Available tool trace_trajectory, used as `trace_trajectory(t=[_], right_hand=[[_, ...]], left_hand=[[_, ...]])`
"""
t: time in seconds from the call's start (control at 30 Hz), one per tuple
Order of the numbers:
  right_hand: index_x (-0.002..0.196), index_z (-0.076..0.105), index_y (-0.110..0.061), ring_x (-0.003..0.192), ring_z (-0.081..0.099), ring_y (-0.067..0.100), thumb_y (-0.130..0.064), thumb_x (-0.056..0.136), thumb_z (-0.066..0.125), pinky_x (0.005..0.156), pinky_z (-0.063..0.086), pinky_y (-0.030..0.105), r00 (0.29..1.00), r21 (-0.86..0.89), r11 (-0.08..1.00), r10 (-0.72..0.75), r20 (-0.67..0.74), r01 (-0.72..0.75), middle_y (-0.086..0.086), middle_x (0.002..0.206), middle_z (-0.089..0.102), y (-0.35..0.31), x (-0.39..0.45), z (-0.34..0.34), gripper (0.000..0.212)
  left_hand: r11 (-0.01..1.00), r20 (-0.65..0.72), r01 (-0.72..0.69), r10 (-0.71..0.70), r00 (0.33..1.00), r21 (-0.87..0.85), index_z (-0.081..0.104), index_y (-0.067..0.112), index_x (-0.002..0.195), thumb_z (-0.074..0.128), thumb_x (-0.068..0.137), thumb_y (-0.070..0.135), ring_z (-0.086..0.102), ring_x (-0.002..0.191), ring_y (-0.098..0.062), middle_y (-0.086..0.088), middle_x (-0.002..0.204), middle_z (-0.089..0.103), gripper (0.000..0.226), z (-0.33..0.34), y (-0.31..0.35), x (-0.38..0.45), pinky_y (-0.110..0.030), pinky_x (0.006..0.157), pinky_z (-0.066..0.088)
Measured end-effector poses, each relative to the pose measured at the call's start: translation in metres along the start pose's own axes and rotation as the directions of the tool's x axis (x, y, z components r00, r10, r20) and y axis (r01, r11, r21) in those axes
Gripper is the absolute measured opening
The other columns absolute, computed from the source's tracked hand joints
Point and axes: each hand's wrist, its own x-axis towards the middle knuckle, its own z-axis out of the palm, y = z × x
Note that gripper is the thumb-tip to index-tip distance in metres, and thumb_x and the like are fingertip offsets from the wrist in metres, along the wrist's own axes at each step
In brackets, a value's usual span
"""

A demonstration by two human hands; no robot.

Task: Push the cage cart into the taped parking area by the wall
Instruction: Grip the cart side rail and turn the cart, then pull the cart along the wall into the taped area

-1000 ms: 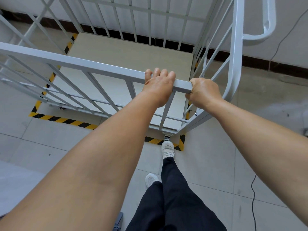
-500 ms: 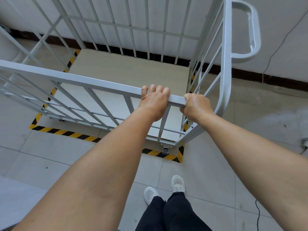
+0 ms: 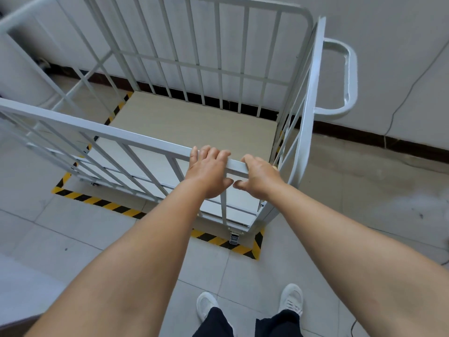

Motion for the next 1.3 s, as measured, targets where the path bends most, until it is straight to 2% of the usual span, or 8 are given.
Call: trace_trajectory(t=[0.1,0.23,0.4,0.53,0.83,1.1,1.3], right_hand=[[0.136,0.040,-0.020,0.122,0.048,0.024,-0.048,0.080,0.070,0.103,0.033,0.040,0.996,0.019,0.996,-0.088,-0.001,0.088,0.001,0.133,0.052,0.013,-0.004,-0.012,0.069],[0.144,0.033,-0.021,0.132,0.042,0.025,-0.053,0.081,0.066,0.111,0.025,0.040,0.983,-0.048,0.982,-0.185,-0.021,0.184,0.002,0.142,0.048,0.036,-0.011,-0.038,0.078],[0.149,0.026,-0.019,0.139,0.033,0.026,-0.051,0.088,0.058,0.116,0.019,0.043,0.972,-0.086,0.971,-0.229,-0.047,0.224,0.003,0.151,0.039,0.075,-0.017,-0.075,0.075],[0.149,0.026,-0.019,0.141,0.031,0.024,-0.047,0.092,0.054,0.117,0.018,0.043,0.966,-0.046,0.972,-0.235,-0.107,0.231,0.003,0.152,0.038,0.111,-0.019,-0.101,0.069],[0.145,0.034,-0.018,0.137,0.036,0.023,-0.038,0.097,0.049,0.114,0.022,0.041,0.957,0.044,0.975,-0.205,-0.205,0.219,0.002,0.147,0.044,0.174,-0.003,-0.162,0.054],[0.145,0.033,-0.017,0.136,0.037,0.023,-0.037,0.099,0.044,0.113,0.022,0.041,0.961,0.043,0.987,-0.143,-0.235,0.157,0.002,0.146,0.044,0.218,0.054,-0.210,0.051],[0.148,0.028,-0.017,0.139,0.033,0.023,-0.039,0.099,0.043,0.114,0.021,0.042,0.967,0.009,0.990,-0.135,-0.218,0.140,0.002,0.149,0.040,0.238,0.127,-0.245,0.056]], left_hand=[[0.998,-0.004,0.040,-0.040,0.999,-0.055,0.022,0.024,0.148,0.049,0.093,0.047,0.007,0.146,-0.021,-0.001,0.152,0.030,0.065,-0.004,0.018,-0.004,-0.047,0.116,-0.006],[0.987,-0.024,0.103,-0.107,0.994,-0.120,0.022,0.025,0.149,0.044,0.096,0.046,0.011,0.146,-0.018,0.000,0.154,0.031,0.061,-0.009,0.052,-0.004,-0.046,0.117,-0.001],[0.970,-0.092,0.168,-0.186,0.978,-0.177,0.024,0.022,0.149,0.039,0.099,0.045,0.017,0.145,-0.019,-0.001,0.153,0.032,0.058,-0.017,0.098,0.005,-0.044,0.117,0.006],[0.962,-0.131,0.195,-0.221,0.966,-0.189,0.026,0.021,0.148,0.036,0.099,0.047,0.024,0.142,-0.021,-0.002,0.151,0.036,0.057,-0.019,0.133,0.017,-0.045,0.116,0.012],[0.972,-0.181,0.164,-0.194,0.964,-0.171,0.028,0.019,0.148,0.035,0.098,0.050,0.031,0.138,-0.024,-0.004,0.149,0.039,0.059,-0.039,0.207,0.074,-0.043,0.112,0.018],[0.973,-0.220,0.128,-0.169,0.961,-0.190,0.028,0.019,0.148,0.037,0.098,0.047,0.036,0.134,-0.024,-0.003,0.144,0.044,0.057,-0.056,0.244,0.158,-0.041,0.110,0.021],[0.950,-0.230,0.128,-0.198,0.953,-0.286,0.029,0.019,0.147,0.040,0.097,0.048,0.036,0.133,-0.025,-0.004,0.143,0.044,0.058,-0.065,0.248,0.241,-0.043,0.112,0.022]])
